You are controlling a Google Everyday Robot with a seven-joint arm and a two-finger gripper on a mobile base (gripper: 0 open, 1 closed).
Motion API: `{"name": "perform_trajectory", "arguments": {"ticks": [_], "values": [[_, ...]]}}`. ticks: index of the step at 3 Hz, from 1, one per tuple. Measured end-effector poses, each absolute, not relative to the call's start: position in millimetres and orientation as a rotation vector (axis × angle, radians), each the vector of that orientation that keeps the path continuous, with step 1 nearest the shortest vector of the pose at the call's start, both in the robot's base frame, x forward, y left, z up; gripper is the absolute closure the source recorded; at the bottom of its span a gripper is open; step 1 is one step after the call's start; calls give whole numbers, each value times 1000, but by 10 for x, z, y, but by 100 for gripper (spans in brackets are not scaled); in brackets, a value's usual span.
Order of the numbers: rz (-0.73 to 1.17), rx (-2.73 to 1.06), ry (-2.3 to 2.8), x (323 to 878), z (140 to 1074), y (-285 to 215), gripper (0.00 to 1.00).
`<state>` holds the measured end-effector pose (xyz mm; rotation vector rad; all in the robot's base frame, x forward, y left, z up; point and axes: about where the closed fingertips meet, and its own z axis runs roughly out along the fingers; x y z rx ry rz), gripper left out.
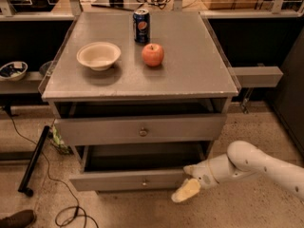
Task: Open middle drawer
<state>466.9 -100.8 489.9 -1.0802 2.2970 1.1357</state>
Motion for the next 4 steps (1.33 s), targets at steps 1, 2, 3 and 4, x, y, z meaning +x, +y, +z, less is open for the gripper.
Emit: {"name": "perform_trajectory", "arguments": {"ticks": [1,2,3,4], "values": [[1136,-1080,2297,4673,4927,-1009,0],[1168,-1017,2246,4196,5003,-1164,0],[1158,-999,2254,4228,5002,-1213,0],[1097,-1046,2247,4482,5000,-1090,0]]}}
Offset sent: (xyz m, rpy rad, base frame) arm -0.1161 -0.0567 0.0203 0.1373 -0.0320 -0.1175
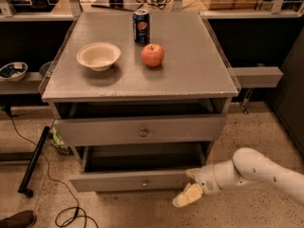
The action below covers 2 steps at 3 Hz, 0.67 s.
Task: Open middle drawer
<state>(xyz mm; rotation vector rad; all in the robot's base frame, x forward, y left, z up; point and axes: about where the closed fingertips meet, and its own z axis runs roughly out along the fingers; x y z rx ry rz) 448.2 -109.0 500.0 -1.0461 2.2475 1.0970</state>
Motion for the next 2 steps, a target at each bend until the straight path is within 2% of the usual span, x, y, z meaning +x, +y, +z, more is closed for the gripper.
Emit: {"name": "perform_trajectory", "arguments": {"ticks": [2], "values": [[1023,-1090,2251,4728,5052,-997,0]]}}
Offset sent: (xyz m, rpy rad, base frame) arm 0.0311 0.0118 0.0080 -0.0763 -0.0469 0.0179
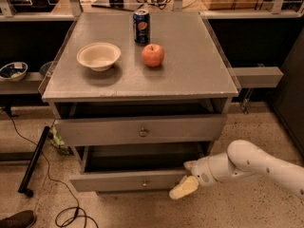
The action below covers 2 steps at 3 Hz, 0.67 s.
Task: Open middle drawer
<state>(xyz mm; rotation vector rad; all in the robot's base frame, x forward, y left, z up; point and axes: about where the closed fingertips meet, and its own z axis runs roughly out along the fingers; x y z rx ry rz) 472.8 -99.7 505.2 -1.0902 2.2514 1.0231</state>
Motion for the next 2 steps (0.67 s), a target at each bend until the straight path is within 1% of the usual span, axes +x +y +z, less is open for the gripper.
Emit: {"name": "perform_trajectory", "arguments": {"ticks": [1,2], "values": [[972,-1079,2223,5073,5149,-1013,0],[972,-1079,2223,5076,5150,-1013,0]]}}
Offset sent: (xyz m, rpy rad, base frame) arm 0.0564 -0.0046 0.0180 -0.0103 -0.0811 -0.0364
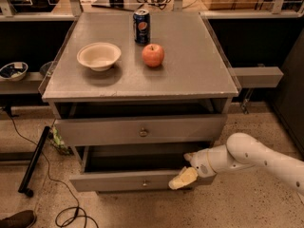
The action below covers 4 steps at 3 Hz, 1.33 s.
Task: Open middle drawer
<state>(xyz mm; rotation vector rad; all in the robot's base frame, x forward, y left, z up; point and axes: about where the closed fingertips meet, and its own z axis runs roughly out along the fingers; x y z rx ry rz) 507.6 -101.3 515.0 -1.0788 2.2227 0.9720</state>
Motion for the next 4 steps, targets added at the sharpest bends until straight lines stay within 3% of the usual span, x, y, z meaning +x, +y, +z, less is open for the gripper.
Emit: {"name": "perform_trajectory", "arguments": {"ticks": [4], "values": [[1124,-1065,2235,4778,4842,-705,0]]}}
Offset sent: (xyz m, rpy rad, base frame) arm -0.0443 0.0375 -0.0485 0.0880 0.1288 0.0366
